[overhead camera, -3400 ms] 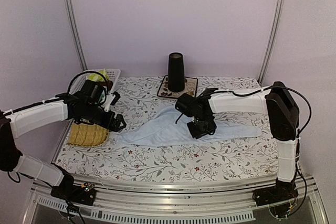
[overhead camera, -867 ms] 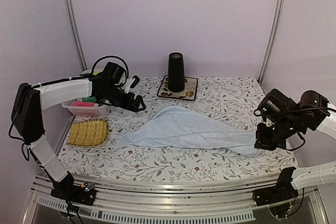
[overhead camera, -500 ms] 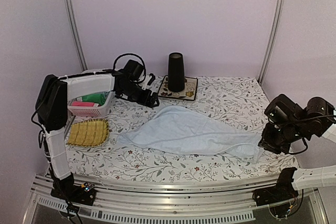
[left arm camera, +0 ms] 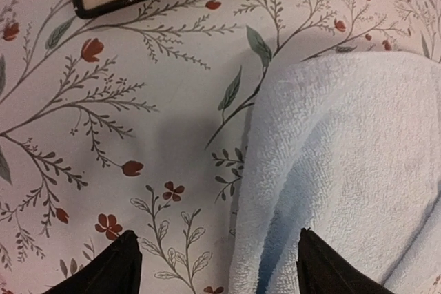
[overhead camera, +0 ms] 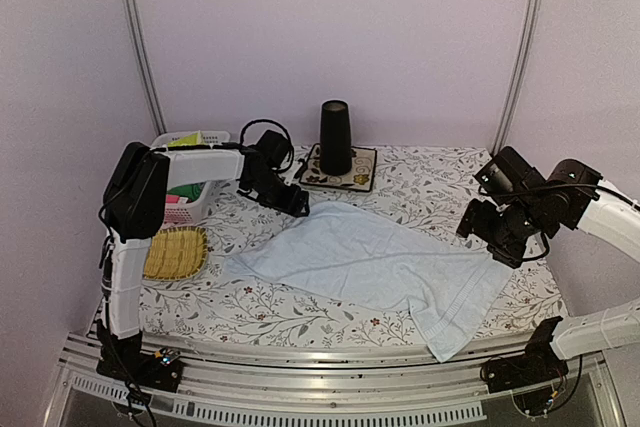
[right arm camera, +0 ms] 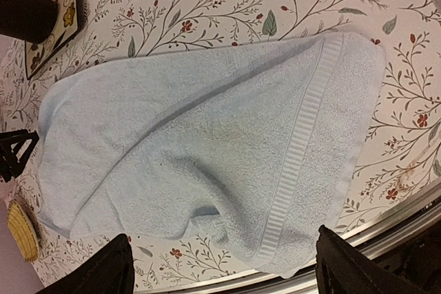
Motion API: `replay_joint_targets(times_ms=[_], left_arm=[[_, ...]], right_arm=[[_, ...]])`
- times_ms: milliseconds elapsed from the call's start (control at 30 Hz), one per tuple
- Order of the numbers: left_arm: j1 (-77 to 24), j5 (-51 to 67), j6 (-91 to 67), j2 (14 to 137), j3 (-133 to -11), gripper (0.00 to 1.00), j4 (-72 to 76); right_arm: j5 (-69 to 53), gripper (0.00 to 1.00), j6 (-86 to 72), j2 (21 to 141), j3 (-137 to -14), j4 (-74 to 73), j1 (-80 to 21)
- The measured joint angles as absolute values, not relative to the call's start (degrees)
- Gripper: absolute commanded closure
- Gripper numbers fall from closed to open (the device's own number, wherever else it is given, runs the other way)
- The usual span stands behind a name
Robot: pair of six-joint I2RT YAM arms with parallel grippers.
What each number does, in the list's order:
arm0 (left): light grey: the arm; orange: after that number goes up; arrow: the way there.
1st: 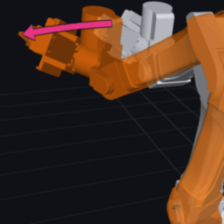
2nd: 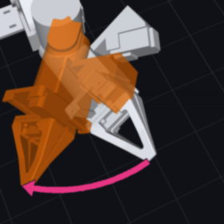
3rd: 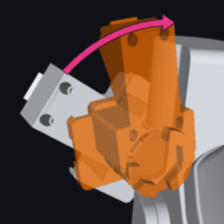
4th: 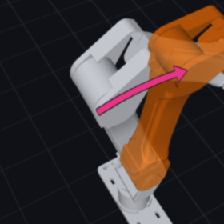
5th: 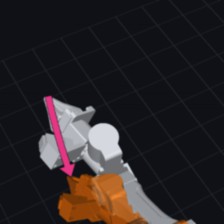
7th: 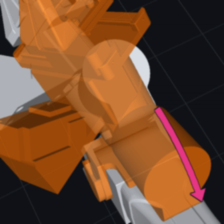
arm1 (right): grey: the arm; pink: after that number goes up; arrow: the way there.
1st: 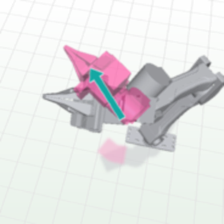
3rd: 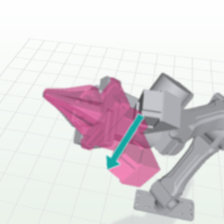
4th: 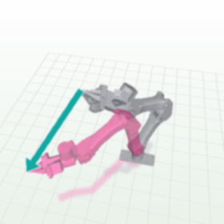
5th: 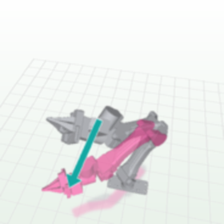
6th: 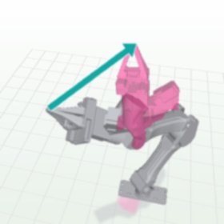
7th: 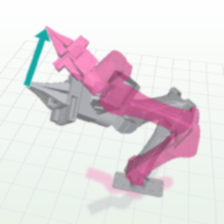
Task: Roll the towels
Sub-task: Adjust the towel at the center of the board.
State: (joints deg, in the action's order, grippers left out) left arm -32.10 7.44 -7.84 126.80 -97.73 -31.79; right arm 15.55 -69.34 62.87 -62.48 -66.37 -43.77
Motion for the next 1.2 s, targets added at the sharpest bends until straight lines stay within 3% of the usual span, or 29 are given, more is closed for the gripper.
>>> replay_joint_targets(times_ms=[133,267,367,467,800,1200], left_arm=[[-32.1,10.33,-7.35,128.33,-100.05,0.27,-31.57],[-32.1,11.86,-7.46,130.13,-100.62,0.51,-31.62],[-32.1,12.8,-7.2,132.49,-101.93,0.62,-32.12],[-32.1,13.17,-7.4,133.43,-103.18,0.98,-32.29],[-32.21,9.96,-7.29,132.75,-103.88,1.0,-32.69],[-31.81,-10.31,-5.48,119.87,-103.0,1.0,-33.65]], right_arm=[[13.28,0.01,-65.01,63.92,-61.47,-61.08,-35.29],[10.9,0.01,-61.32,65.04,-59.18,-57.06,-29.15],[7.55,0.01,-59.37,65.32,-55.22,-53.06,-24.1],[4.16,0.01,-58.83,66.48,-50.98,-49.95,-19.73],[2.7,0.01,-61.95,82.37,-53.41,-50.74,-13.02],[3.27,0.01,-59.79,94.98,-60.05,-49.28,-10.9]])
